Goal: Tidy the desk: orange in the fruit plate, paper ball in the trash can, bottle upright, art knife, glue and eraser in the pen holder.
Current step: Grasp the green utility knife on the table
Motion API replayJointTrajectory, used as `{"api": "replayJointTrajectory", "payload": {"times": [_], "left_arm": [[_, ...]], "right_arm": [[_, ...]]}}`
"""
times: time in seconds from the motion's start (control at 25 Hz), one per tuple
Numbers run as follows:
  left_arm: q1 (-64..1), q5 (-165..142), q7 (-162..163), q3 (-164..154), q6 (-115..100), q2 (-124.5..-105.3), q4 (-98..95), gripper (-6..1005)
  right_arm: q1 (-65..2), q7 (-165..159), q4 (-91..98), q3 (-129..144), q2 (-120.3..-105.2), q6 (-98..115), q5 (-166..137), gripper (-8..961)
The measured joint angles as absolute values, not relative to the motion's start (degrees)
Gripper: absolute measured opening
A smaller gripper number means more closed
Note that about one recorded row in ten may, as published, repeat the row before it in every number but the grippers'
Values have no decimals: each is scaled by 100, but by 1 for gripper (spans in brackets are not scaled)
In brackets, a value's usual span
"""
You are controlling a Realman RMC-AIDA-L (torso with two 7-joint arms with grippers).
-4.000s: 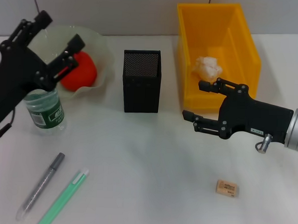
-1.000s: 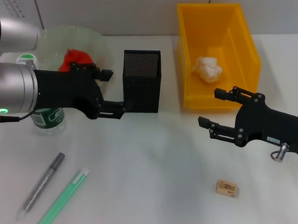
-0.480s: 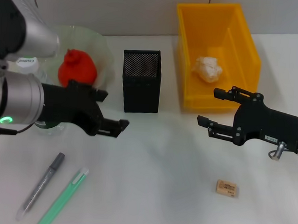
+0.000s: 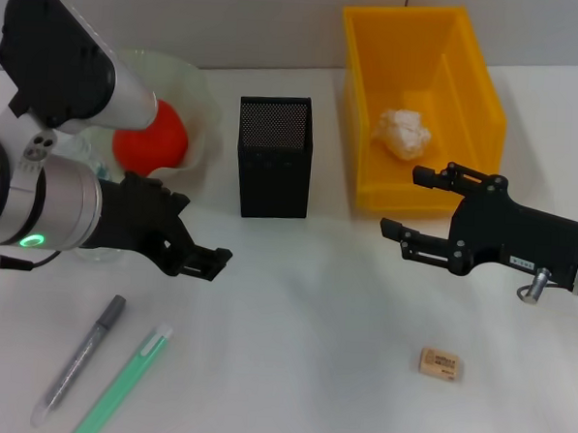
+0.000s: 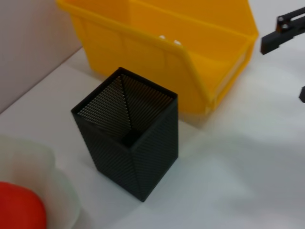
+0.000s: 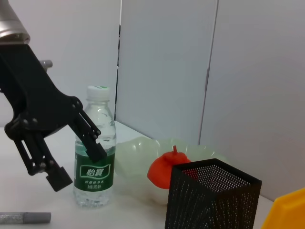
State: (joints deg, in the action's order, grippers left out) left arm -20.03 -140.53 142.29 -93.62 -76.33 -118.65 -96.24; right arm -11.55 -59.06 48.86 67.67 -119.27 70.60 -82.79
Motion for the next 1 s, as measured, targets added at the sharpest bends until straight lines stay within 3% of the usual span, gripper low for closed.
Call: {"api": "replayJointTrajectory", "payload": {"times": [1.0], "left_arm": [[-2144, -15361, 15905, -10151, -8567, -11874, -10174, 814]], "right_arm": [[-1173, -5923, 4775, 6706, -11927, 6914, -8235, 768]]}}
